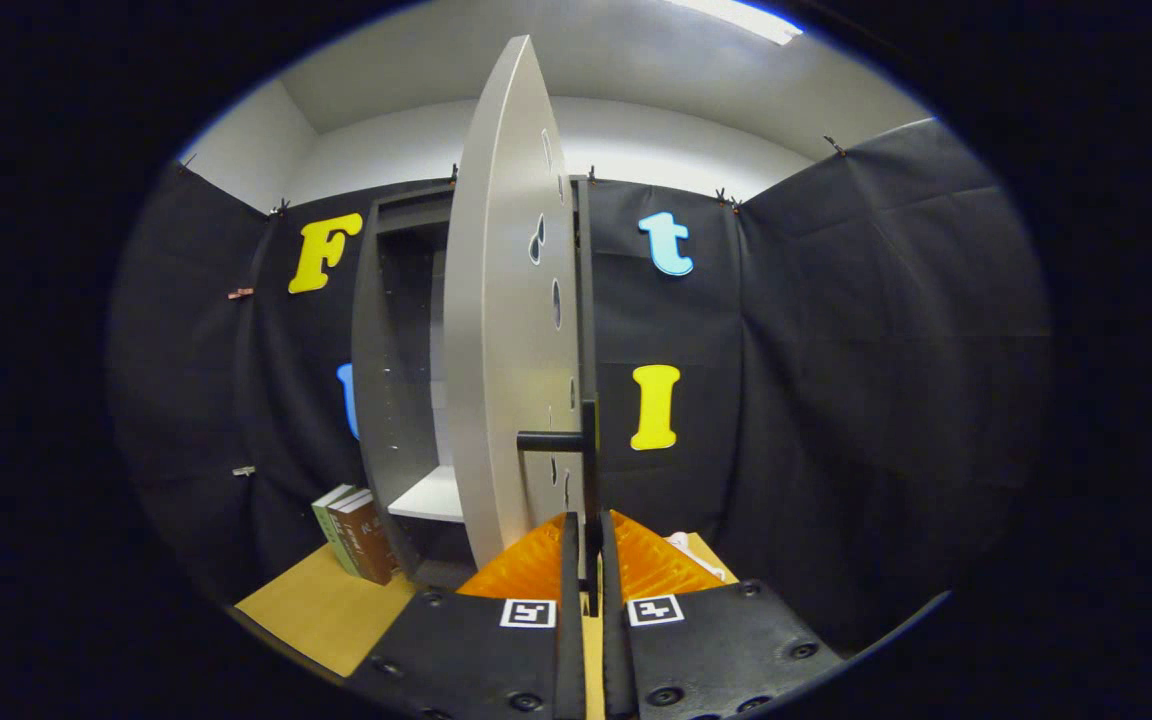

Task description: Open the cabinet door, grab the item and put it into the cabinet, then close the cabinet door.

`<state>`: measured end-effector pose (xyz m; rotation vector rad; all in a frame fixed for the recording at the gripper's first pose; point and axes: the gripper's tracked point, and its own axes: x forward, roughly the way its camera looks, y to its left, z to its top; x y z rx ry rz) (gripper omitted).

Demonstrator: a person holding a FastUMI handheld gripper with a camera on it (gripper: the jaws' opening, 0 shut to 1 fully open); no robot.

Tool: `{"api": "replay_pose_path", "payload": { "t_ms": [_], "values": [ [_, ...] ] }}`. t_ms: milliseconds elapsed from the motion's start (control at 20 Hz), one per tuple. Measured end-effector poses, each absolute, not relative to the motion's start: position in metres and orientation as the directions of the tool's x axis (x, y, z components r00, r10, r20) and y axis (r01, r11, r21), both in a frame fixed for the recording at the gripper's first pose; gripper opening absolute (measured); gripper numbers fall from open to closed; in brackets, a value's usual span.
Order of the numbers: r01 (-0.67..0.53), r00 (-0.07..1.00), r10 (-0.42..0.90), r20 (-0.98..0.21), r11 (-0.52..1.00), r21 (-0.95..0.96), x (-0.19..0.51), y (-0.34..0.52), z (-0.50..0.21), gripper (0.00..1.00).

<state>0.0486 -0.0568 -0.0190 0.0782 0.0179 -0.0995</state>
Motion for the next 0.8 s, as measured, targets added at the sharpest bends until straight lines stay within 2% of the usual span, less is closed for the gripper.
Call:
{"api": "replay_pose_path", "payload": {
  "t_ms": [150,250,350,550,600,700,800],
  "values": [
    [0.154,0.988,-0.153,-0.016,0.983,0.096,0.044,-0.075,-0.018,0.1],
    [0.148,0.989,-0.147,-0.016,0.984,0.095,0.044,-0.074,-0.019,0.1],
    [0.143,0.99,-0.142,-0.017,0.987,0.075,0.043,-0.075,-0.019,0.1],
    [0.204,0.979,-0.204,-0.001,0.979,0.014,0.029,-0.091,-0.013,0.13],
    [0.206,0.979,-0.206,-0.001,0.979,-0.007,0.025,-0.092,-0.013,0.24],
    [0.19,0.981,-0.191,-0.02,0.982,-0.013,0.017,-0.086,-0.016,0.55],
    [0.161,0.985,-0.161,-0.06,0.987,-0.002,0.012,-0.068,-0.025,0.77]
  ]
}}
